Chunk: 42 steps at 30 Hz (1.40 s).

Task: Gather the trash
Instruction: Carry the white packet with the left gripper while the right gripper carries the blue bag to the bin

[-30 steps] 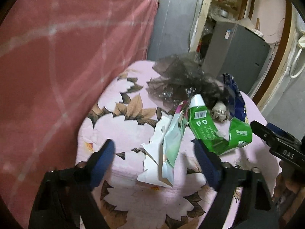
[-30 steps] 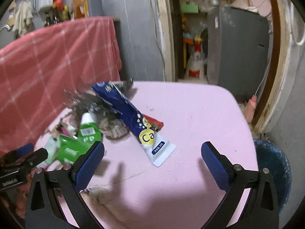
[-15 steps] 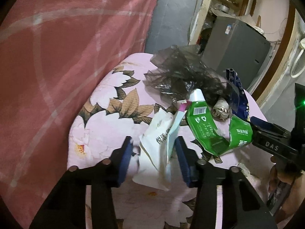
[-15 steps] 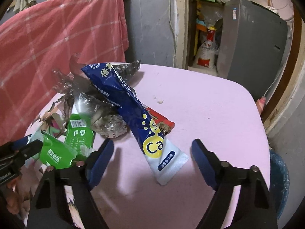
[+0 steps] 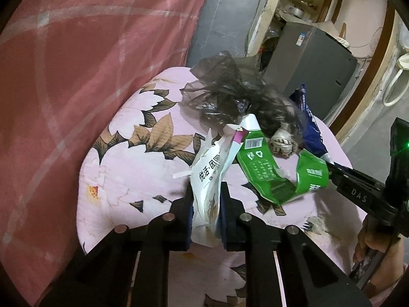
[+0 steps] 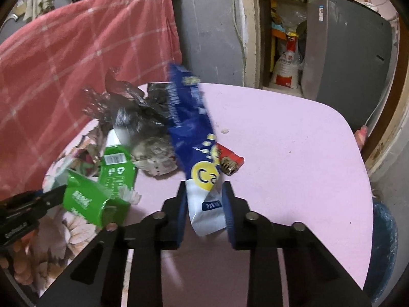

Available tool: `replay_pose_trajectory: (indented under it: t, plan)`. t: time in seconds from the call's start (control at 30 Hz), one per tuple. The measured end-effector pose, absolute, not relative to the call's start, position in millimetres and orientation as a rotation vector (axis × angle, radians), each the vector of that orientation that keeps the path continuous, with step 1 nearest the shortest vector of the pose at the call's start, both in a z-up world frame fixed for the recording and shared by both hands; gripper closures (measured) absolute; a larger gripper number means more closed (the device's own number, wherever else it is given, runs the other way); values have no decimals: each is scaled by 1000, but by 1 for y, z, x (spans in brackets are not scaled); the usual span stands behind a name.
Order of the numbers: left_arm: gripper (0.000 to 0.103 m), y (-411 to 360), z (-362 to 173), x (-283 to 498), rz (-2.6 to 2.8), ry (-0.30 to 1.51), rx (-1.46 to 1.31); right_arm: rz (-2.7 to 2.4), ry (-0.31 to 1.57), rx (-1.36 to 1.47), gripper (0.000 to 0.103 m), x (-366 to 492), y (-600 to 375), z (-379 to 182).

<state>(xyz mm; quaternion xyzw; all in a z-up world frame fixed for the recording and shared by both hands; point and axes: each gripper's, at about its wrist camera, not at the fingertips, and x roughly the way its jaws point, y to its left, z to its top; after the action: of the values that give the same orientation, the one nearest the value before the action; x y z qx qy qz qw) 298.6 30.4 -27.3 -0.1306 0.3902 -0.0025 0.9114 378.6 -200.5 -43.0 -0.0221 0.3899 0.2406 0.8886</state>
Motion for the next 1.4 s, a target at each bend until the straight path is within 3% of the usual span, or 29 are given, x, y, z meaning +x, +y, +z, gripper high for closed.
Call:
replay_pose_trajectory:
  t: [0.3, 0.7, 1.0, 1.4]
  plan:
    - [90, 23, -21, 278, -36, 757, -328, 508, 741, 47, 86, 345, -221, -32]
    - [90, -26, 5, 255, -123, 561, -345, 440, 563, 114, 87, 292, -257, -5]
    - [90, -104, 20, 258, -250, 486, -353, 332, 468, 116, 87, 254, -312, 14]
    - [90, -224, 3, 279, -385, 532, -404, 129, 463, 102, 86, 238, -420, -3]
